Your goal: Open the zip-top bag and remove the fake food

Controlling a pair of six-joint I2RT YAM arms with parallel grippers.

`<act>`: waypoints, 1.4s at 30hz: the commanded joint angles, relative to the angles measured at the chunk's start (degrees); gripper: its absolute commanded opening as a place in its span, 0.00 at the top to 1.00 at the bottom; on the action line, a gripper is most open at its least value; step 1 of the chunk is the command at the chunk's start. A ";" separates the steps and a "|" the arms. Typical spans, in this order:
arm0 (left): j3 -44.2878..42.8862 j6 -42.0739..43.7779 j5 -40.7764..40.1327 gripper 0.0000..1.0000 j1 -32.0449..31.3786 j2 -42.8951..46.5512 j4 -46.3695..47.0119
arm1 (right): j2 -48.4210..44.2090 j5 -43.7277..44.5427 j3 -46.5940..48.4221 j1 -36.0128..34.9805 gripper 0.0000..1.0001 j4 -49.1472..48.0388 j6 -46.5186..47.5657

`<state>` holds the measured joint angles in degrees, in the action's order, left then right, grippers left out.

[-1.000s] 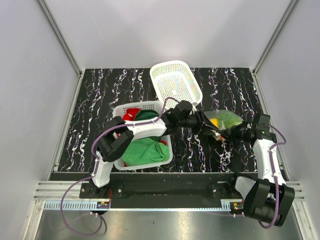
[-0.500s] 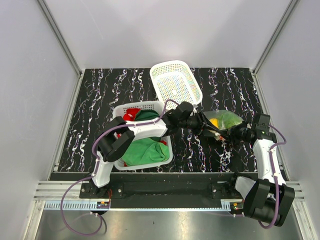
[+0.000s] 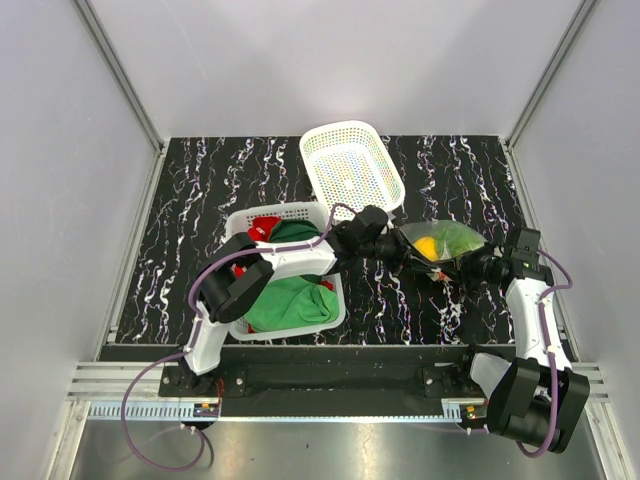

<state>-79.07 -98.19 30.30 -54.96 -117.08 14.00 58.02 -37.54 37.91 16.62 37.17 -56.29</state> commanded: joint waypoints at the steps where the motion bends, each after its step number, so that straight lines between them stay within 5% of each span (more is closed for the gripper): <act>1: -1.09 0.89 0.55 1.00 0.38 -0.26 1.66 | -1.77 -2.37 1.29 -0.01 1.00 1.41 0.92; 6: -2.15 8.71 -0.15 1.00 2.31 0.70 -2.92 | -6.33 2.55 3.83 -0.01 1.00 12.36 1.54; 14: 2.86 10.13 -0.77 1.00 3.81 2.03 2.25 | -10.91 3.00 7.26 0.08 1.00 22.59 2.86; 21: 7.09 15.73 -1.83 1.00 9.76 2.21 0.88 | -11.87 2.21 18.85 -0.01 1.00 35.68 8.30; 25: -0.01 28.89 -2.44 1.00 13.65 0.19 -9.22 | -17.13 -1.39 18.34 0.08 1.00 39.29 9.45; 34: -12.68 44.37 -7.97 1.00 14.62 0.00 -22.60 | -26.81 -5.78 9.91 -0.01 1.00 43.26 11.73; 40: -20.42 51.07 -11.05 1.00 14.00 1.85 -29.47 | -23.23 -5.53 11.48 0.08 1.00 43.69 18.48; 42: -20.51 51.26 -10.97 1.00 13.13 3.60 -29.56 | -21.03 -3.52 14.28 -0.01 0.83 44.04 21.04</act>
<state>-95.98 -52.95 26.15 -41.98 -117.36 -14.26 33.01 -40.18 47.51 16.69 74.59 -42.59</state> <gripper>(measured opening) 0.038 0.008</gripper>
